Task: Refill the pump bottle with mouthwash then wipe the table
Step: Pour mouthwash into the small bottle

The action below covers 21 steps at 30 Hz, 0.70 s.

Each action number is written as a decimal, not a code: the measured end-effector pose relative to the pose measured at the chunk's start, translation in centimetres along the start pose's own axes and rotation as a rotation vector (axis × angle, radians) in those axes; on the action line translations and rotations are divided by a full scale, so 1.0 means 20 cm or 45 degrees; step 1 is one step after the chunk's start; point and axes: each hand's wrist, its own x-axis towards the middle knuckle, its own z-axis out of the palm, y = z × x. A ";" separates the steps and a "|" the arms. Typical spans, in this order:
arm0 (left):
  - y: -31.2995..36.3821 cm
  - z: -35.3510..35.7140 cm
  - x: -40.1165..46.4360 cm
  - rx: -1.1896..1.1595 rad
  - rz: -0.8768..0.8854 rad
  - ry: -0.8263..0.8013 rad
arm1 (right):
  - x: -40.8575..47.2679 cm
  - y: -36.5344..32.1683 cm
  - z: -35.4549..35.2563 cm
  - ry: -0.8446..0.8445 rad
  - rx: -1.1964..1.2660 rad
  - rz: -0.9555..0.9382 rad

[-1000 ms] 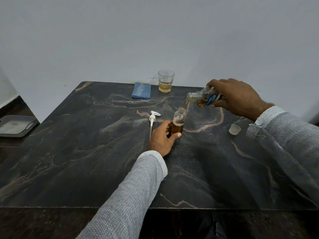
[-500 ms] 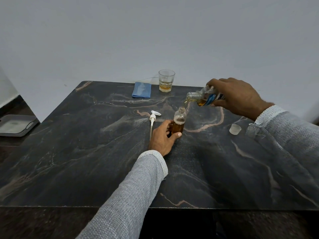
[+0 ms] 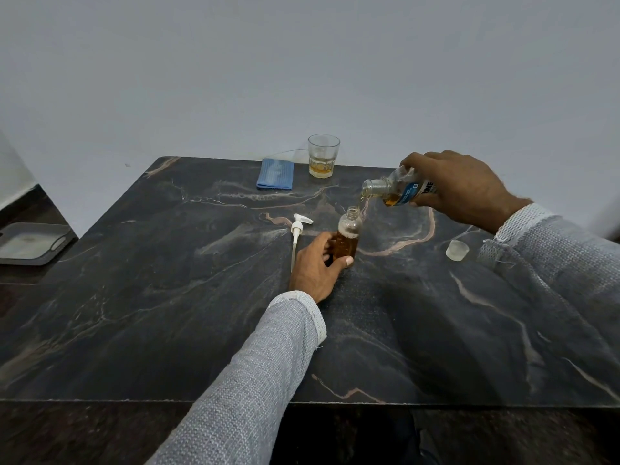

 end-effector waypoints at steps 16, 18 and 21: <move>-0.01 0.00 0.00 -0.003 -0.005 0.002 | 0.00 -0.01 0.00 -0.003 -0.017 -0.005; -0.01 0.01 0.01 -0.006 -0.002 0.008 | 0.01 -0.01 0.00 -0.007 -0.017 -0.001; -0.01 0.01 0.01 -0.007 -0.002 0.011 | 0.01 -0.01 0.00 -0.002 -0.024 -0.010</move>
